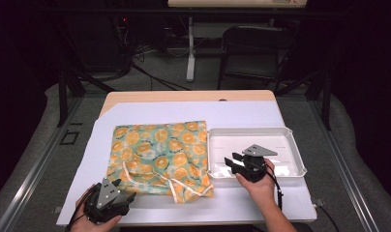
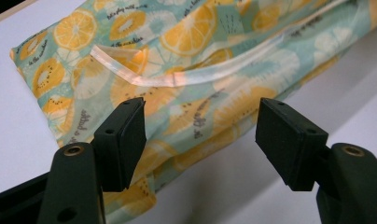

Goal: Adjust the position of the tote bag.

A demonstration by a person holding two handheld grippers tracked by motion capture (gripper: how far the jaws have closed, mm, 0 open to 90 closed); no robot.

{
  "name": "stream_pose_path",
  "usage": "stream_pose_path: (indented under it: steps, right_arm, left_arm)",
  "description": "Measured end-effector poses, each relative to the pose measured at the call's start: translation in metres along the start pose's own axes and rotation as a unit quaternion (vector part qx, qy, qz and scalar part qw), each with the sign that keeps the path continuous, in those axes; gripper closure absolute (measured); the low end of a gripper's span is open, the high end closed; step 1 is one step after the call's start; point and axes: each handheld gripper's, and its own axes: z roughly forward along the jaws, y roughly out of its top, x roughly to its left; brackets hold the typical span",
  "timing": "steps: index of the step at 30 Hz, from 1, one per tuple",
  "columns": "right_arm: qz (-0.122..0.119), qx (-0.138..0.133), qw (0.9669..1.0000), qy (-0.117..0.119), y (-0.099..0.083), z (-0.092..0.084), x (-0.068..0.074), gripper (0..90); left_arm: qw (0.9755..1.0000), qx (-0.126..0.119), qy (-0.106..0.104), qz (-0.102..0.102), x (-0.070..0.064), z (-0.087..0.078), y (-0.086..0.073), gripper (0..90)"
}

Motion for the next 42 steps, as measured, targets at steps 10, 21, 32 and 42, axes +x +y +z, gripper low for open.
stream_pose_path:
  steps: [10, 21, 32, 42]
  right_arm:
    - [0.000, 0.003, 1.0000, 0.000, 0.000, 0.002, 0.000, 56.6]
    - [0.003, 0.005, 1.0000, 0.004, -0.001, 0.003, 0.000, 56.2]
    - [0.004, 0.006, 1.0000, 0.004, -0.001, 0.003, -0.001, 55.8]
    - [0.008, 0.005, 0.9999, 0.005, -0.001, 0.004, -0.002, 55.5]
  left_arm:
    - [0.9993, 0.014, 0.028, 0.022, -0.003, 0.007, -0.001, 33.2]
    - [0.9999, 0.004, 0.008, 0.008, 0.001, 0.010, -0.002, 53.9]
    - [1.0000, 0.010, 0.000, 0.002, 0.004, 0.011, -0.002, 75.3]
    - [1.0000, 0.004, -0.004, 0.002, 0.005, 0.008, -0.001, 87.2]
